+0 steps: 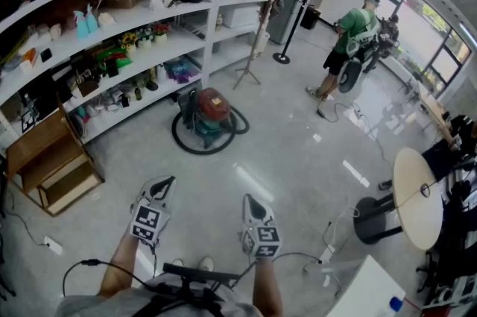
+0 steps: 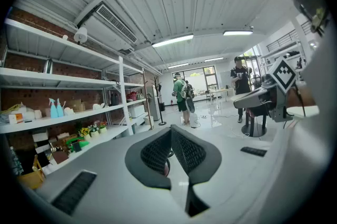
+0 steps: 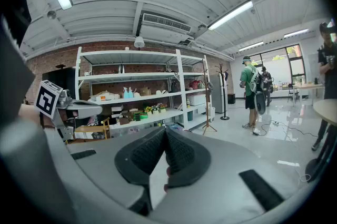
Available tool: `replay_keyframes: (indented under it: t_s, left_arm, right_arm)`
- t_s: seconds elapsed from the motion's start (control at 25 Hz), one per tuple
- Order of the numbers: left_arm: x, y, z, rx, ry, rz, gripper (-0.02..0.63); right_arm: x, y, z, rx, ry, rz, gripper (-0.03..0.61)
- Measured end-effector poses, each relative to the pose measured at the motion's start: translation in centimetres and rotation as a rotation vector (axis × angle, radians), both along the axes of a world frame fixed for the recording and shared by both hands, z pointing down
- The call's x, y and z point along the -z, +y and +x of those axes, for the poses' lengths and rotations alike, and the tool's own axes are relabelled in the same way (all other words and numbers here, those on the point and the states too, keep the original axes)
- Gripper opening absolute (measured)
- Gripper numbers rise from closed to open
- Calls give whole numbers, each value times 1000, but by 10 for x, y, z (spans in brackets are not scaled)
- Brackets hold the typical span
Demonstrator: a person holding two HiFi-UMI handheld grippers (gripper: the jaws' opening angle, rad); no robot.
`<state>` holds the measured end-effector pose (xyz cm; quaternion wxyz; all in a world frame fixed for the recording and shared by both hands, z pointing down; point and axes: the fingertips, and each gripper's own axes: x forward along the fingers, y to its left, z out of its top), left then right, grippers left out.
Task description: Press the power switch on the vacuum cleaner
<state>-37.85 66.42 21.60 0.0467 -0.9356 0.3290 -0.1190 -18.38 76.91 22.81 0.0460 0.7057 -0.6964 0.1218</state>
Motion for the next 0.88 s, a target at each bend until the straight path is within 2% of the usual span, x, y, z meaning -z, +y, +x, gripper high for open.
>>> replay_keyframes:
  t_s: [0.28,0.88]
  left_arm:
    - [-1,-4,6,5,2,-4,6]
    - [-5,8,42,34,-12,10,6]
  right_arm:
    - [-5,-1,12,-11,1,11,11]
    - [-12,3,47,45,-7,25,11]
